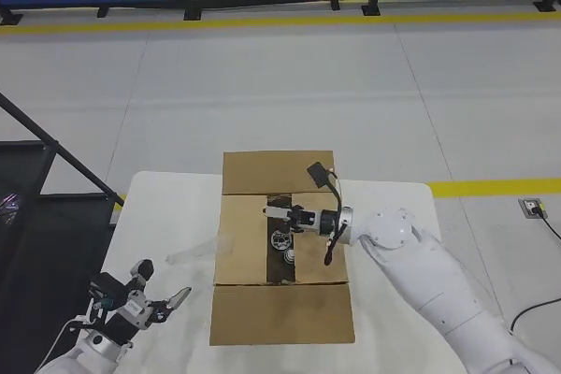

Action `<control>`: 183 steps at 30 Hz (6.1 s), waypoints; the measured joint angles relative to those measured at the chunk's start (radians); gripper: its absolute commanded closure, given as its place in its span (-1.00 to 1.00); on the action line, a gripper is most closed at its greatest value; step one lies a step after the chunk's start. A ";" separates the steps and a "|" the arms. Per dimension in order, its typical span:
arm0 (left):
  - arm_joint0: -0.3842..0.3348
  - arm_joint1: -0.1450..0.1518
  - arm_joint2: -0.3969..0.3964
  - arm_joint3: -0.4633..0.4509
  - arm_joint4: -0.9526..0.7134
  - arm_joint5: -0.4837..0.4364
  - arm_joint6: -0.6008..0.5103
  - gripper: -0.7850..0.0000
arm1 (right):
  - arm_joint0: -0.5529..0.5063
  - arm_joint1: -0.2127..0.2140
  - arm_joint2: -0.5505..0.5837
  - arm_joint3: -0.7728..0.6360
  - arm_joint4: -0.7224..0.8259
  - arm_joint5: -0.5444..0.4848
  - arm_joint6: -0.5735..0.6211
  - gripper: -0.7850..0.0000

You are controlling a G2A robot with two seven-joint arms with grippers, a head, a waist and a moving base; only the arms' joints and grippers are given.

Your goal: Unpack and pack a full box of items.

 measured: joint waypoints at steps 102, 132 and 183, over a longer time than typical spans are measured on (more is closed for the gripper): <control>0.013 -0.030 -0.029 -0.091 -0.024 0.281 -0.098 -1.00 | -0.399 -0.039 0.404 -0.459 -0.109 -0.264 0.118 -1.00; -0.422 -0.036 0.385 -0.165 -0.388 0.102 -0.638 -1.00 | -0.807 0.066 0.824 -0.747 -0.195 -0.589 0.117 -1.00; -0.893 -0.177 0.765 0.464 -1.068 0.162 -0.844 -1.00 | -0.862 0.134 0.848 -0.767 -0.269 -0.561 -0.002 -1.00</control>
